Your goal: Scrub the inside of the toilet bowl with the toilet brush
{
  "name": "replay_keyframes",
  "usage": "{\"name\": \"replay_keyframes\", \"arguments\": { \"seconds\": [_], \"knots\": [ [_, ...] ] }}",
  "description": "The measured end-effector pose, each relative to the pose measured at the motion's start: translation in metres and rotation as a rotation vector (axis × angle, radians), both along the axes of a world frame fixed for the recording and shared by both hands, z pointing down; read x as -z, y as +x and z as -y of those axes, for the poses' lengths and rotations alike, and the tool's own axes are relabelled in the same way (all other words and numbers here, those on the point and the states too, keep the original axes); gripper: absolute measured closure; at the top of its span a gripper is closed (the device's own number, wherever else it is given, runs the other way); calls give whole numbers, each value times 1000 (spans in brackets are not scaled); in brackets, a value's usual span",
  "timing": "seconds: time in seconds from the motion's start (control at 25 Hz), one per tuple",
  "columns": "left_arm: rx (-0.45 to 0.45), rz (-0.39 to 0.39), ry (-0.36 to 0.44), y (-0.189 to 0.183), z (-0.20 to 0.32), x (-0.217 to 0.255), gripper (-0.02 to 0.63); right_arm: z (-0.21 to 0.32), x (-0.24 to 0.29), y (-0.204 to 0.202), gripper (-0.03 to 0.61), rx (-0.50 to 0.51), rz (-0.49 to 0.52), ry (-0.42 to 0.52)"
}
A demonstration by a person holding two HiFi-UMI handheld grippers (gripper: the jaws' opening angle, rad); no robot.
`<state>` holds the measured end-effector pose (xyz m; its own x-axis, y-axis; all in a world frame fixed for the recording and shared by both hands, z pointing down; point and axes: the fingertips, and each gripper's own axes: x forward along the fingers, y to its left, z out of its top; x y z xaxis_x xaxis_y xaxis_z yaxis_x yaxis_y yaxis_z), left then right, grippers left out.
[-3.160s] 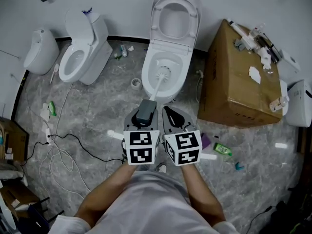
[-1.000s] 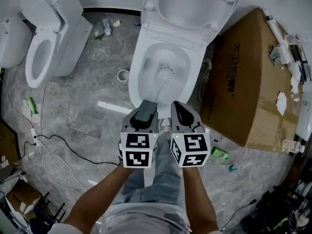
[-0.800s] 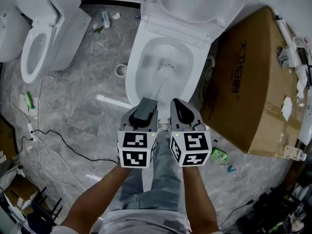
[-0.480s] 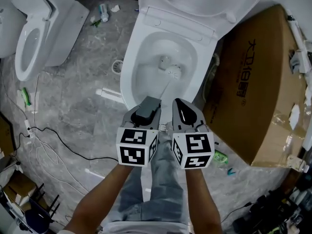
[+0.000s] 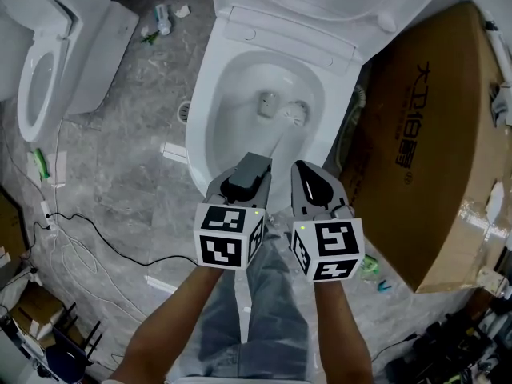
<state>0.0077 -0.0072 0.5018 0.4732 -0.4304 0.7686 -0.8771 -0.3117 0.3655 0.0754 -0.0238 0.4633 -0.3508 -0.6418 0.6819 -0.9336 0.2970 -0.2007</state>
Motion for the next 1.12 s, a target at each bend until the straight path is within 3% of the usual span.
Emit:
{"name": "replay_keyframes", "arguments": {
  "seconds": [0.44, 1.12],
  "knots": [
    [-29, 5, 49, 16, 38, -9, 457, 13, -22, 6, 577, -1, 13, -20],
    [-26, 116, 99, 4, 75, -6, 457, 25, -23, -2, 577, 43, 33, -49]
  ]
}}
